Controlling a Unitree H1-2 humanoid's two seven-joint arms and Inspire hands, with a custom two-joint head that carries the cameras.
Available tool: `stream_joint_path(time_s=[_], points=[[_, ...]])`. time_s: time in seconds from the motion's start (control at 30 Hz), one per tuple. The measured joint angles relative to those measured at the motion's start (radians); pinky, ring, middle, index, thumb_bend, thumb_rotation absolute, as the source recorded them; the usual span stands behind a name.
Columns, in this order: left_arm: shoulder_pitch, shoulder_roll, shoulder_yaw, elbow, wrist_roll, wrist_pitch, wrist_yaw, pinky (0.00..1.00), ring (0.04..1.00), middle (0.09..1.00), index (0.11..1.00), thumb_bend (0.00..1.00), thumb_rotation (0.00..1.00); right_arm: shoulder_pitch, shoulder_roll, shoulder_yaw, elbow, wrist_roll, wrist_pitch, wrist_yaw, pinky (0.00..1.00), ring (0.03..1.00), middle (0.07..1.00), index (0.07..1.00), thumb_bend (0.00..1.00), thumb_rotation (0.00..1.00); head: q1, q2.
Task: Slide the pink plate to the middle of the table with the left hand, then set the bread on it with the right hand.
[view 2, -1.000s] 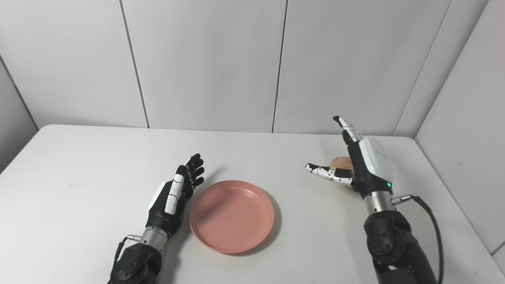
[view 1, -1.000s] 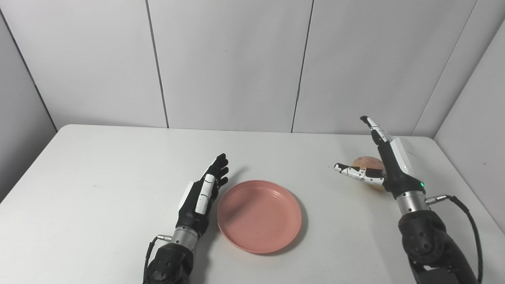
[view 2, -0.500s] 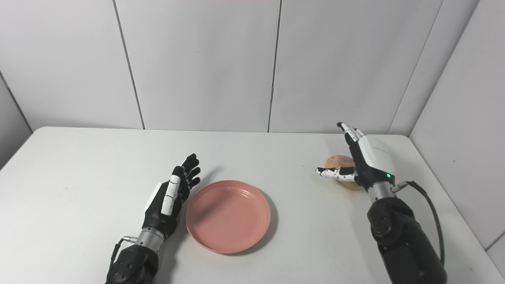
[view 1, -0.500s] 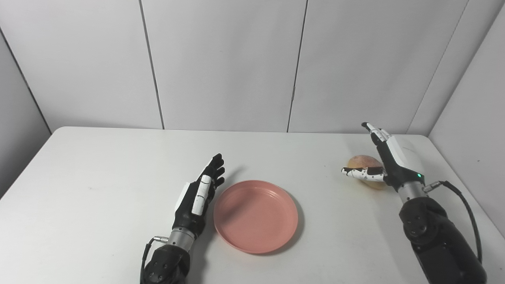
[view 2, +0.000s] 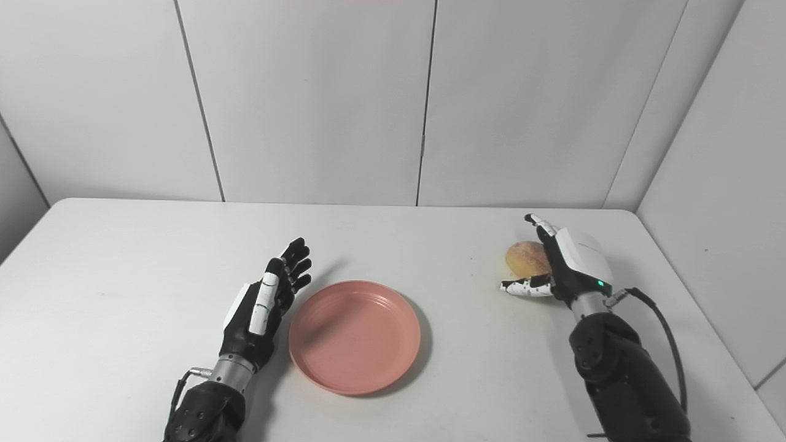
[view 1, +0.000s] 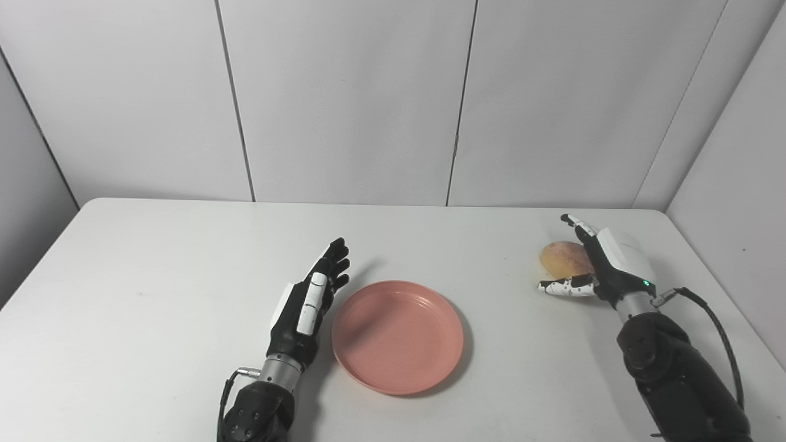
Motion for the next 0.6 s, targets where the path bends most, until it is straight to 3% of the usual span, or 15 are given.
stream_joint_path(time_s=[0.3, 0.6], points=[[0.003, 0.002, 0.000, -0.005, 0.000, 0.000, 0.000, 0.95, 0.962, 0.962, 0.908, 0.73, 1.00, -0.033, -0.001, 0.015, 0.055, 0.009, 0.007, -0.002, 0.70, 0.833, 0.878, 0.880, 0.74, 0.15, -0.002, 0.002], [0.003, 0.003, 0.000, -0.006, 0.004, 0.000, 0.000, 0.96, 0.963, 0.961, 0.907, 0.72, 0.99, -0.034, -0.001, 0.014, 0.072, 0.051, 0.012, -0.025, 0.56, 0.683, 0.791, 0.820, 0.62, 0.00, -0.003, 0.006]])
